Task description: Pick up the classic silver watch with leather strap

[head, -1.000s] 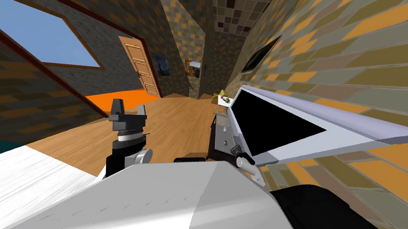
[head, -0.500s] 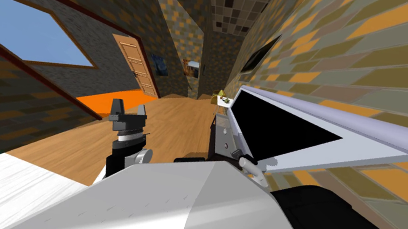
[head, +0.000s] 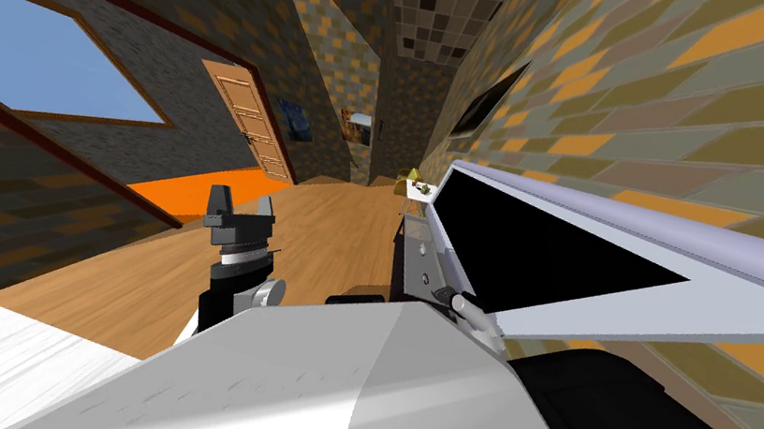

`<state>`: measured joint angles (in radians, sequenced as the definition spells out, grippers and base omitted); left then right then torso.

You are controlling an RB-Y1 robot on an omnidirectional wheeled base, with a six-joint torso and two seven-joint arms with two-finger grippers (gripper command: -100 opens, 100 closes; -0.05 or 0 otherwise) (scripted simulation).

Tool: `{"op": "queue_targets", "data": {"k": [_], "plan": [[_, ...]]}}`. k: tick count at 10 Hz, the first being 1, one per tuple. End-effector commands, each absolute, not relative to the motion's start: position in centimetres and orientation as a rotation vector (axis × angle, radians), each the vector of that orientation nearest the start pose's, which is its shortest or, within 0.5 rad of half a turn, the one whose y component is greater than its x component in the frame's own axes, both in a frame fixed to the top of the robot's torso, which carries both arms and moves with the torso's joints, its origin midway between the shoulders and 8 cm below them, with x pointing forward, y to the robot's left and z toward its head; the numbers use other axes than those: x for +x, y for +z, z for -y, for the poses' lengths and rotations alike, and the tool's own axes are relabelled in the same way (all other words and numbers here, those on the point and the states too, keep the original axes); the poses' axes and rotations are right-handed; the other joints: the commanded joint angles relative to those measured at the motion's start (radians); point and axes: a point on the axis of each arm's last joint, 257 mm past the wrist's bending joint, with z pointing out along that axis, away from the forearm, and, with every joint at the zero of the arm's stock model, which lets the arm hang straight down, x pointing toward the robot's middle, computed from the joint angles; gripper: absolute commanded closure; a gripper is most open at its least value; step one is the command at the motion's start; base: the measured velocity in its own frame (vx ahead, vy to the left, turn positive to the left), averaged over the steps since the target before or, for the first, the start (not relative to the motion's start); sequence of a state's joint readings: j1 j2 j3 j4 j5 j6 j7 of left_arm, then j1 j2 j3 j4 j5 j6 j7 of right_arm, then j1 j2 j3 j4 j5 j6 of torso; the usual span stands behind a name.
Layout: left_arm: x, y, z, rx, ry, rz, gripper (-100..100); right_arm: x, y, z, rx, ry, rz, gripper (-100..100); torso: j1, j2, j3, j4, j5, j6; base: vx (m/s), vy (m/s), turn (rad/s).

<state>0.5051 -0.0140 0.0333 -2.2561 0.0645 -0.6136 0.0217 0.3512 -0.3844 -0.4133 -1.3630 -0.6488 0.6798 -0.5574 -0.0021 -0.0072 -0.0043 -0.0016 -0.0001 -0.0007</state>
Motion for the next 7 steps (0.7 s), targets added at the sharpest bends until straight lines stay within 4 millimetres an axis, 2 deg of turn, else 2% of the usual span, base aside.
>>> {"op": "queue_targets", "data": {"k": [1, 3, 6, 7], "plan": [[32.4, 3.4, -29.8, -0.640, -1.342, -0.491, 0, 23.0, -49.6, 54.2, -3.320, -0.759, 0.477, -100, 0.000, 0.000, 0.000, 0.000, 0.000, 0.000, 0.074, -0.008, -0.009], [32.4, 3.4, -29.8, -0.640, -1.342, -0.491, 0, 22.2, -50.5, 54.4, -3.267, -0.703, 0.259, -100, -0.001, 0.000, 0.000, 0.000, 0.000, 0.000, 0.122, -0.009, -0.024], [32.4, 3.4, -29.8, -0.640, -1.342, -0.491, 0, 20.7, -51.7, 53.9, -3.222, -0.617, 0.141, -100, -0.001, 0.000, 0.000, 0.000, 0.000, 0.000, 0.092, -0.013, -0.010], [32.4, 3.4, -29.8, -0.640, -1.342, -0.491, 0, 20.1, -52.1, 53.6, -3.184, -0.580, 0.046, -100, -0.001, 0.001, 0.001, 0.000, 0.000, 0.000, 0.080, -0.006, -0.015]]}}
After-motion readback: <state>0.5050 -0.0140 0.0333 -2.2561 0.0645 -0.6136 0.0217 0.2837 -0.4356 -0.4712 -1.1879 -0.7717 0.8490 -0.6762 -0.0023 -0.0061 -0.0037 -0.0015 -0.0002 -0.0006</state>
